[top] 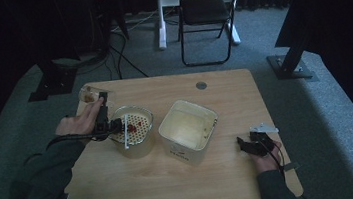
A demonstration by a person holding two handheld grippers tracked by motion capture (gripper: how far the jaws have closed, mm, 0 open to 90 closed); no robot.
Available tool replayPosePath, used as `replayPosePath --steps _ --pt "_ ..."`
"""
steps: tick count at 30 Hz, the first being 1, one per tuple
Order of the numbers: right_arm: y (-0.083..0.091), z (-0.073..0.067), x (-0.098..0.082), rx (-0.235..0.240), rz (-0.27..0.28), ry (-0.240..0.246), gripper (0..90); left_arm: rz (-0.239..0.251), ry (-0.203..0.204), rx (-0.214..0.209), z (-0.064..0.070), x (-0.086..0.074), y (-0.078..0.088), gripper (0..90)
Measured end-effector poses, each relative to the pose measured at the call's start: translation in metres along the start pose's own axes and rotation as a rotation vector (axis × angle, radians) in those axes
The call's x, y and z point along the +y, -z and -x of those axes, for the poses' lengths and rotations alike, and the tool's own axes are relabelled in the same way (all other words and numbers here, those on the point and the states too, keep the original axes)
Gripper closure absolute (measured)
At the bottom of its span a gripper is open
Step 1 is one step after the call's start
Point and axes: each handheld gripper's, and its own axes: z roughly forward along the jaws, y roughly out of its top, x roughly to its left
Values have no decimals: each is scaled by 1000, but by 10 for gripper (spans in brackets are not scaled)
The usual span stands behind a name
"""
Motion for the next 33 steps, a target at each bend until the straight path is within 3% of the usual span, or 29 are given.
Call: replayPosePath --steps 5,8,17,18,19,24,28,33 --pt "0 0 0 0 1 -1 371 8 27 -11 0 1 -1 298" --pt "0 0 0 0 0 0 371 27 120 -57 -6 0 -2 298" --pt "0 0 0 0 1 0 371 92 487 -214 -20 -8 -9 298" --pt "0 0 0 0 2 1 371 92 487 -214 -20 -8 -9 297" --pt "0 0 0 0 1 0 371 106 561 -252 -23 -8 -10 298" --pt "0 0 0 2 0 1 366 167 794 -375 -33 -13 -14 297" --pt "0 0 0 2 0 1 366 223 961 -487 -41 -20 -17 297" --pt "0 0 0 2 0 2 365 288 1138 -610 -50 -27 -23 295"
